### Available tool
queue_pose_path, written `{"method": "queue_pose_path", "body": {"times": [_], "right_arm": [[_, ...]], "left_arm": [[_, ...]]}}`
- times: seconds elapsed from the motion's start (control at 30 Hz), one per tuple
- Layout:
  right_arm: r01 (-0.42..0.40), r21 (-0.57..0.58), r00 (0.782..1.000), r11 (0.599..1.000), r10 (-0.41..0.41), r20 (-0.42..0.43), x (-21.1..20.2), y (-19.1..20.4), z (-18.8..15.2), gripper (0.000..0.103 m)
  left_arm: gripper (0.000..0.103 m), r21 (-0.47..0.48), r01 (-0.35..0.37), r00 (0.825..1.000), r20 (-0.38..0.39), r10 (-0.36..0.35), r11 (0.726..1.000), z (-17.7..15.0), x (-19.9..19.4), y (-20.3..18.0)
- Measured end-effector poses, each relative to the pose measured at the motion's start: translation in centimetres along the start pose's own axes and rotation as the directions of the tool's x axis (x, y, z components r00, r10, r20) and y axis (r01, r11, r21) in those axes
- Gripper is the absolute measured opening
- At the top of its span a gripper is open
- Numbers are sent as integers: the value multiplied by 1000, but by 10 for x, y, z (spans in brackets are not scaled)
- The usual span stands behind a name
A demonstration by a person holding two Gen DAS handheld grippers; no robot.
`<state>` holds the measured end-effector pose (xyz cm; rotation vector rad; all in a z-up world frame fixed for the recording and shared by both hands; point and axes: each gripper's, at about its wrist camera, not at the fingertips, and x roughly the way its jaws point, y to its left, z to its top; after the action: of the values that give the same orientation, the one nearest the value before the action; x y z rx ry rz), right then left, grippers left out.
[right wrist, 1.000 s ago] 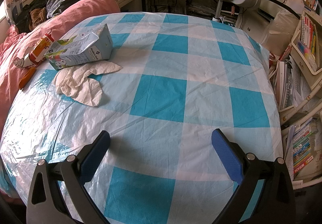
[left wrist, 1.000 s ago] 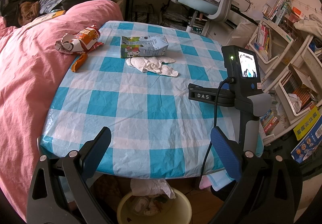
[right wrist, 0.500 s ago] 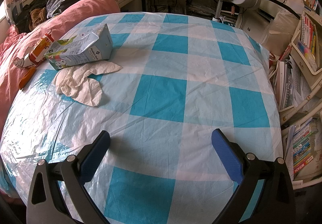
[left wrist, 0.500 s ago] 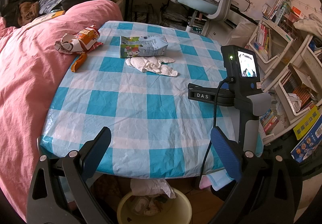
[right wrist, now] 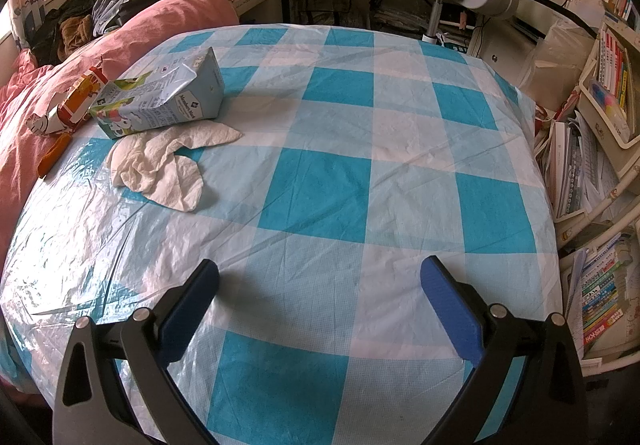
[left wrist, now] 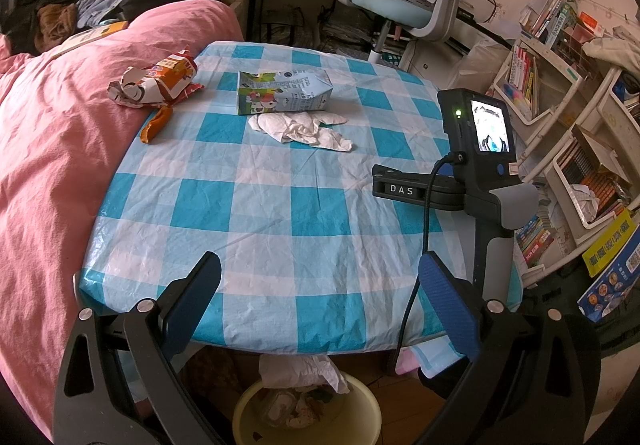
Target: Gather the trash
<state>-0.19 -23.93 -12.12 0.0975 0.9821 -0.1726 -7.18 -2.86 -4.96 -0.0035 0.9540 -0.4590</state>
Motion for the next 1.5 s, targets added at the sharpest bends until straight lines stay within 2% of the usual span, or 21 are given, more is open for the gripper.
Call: {"method": "queue_pose_path", "body": {"times": [1.5], "right_arm": [[1, 1, 1000, 1000, -1, 0, 0, 0, 0, 96]], "left_arm": [[96, -2, 12, 1000, -2, -12, 1000, -2, -1, -7]]}}
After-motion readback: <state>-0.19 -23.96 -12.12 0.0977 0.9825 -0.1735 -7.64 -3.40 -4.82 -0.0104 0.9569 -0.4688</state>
